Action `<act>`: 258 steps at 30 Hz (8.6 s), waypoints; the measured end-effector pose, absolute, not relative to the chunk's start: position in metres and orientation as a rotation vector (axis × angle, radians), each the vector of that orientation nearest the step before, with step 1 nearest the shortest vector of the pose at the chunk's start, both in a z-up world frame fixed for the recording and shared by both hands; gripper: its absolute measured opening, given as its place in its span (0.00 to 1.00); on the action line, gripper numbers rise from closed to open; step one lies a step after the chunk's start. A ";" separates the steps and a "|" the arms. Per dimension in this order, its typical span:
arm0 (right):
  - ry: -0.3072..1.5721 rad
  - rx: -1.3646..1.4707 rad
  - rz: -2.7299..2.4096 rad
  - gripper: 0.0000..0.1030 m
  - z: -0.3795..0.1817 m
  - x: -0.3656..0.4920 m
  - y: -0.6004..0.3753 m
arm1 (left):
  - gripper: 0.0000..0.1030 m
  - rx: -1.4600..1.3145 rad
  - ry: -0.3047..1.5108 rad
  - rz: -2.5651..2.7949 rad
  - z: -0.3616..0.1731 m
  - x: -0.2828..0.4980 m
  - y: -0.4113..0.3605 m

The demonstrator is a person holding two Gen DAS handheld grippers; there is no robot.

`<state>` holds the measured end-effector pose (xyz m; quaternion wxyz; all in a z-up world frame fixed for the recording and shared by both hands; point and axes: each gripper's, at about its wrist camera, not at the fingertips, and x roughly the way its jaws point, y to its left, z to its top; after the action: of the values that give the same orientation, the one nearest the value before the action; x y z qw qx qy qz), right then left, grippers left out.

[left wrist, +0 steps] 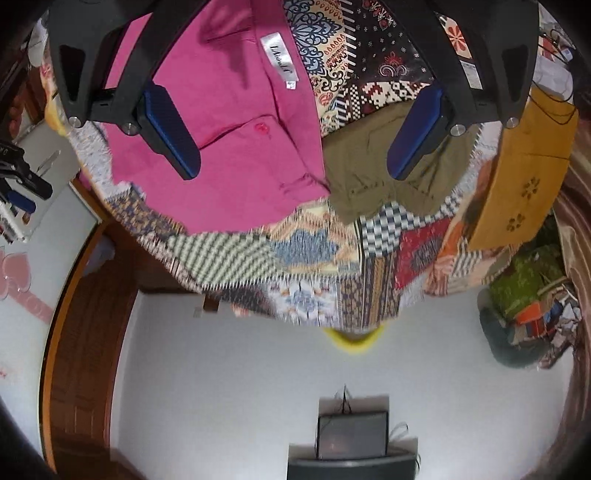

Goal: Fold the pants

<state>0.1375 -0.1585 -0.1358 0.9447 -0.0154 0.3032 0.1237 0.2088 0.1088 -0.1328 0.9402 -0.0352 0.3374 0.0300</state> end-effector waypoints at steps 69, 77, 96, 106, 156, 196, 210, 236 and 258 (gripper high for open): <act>0.975 -0.015 0.434 0.13 -0.222 0.187 -0.152 | 0.10 -0.170 1.037 -0.061 -0.234 0.253 0.103; 0.870 0.013 0.417 0.35 -0.193 0.204 -0.157 | 0.41 -0.177 0.957 -0.041 -0.214 0.270 0.106; 0.989 0.003 0.423 0.39 -0.252 0.279 -0.145 | 0.41 -0.227 1.017 -0.007 -0.257 0.316 0.116; 1.002 -0.022 0.478 0.38 -0.261 0.294 -0.125 | 0.29 -0.121 1.002 0.044 -0.262 0.327 0.106; 0.816 -0.073 0.491 0.36 -0.186 0.310 -0.110 | 0.58 -0.054 0.860 0.126 -0.192 0.328 0.153; 0.994 -0.169 0.557 0.36 -0.268 0.410 -0.065 | 0.58 -0.212 1.100 -0.050 -0.300 0.405 0.178; 0.962 -0.214 0.575 0.06 -0.271 0.404 -0.048 | 0.17 -0.199 1.121 -0.072 -0.304 0.413 0.168; 0.711 -0.046 0.540 0.04 -0.153 0.364 -0.091 | 0.09 -0.075 0.860 -0.013 -0.182 0.378 0.148; 0.649 0.035 0.561 0.04 -0.096 0.255 -0.125 | 0.06 -0.083 0.821 -0.052 -0.122 0.264 0.116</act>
<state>0.2549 -0.1250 -0.0961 0.9093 0.0169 0.3146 0.2719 0.2636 0.1159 -0.1217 0.9157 -0.0403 0.3989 -0.0255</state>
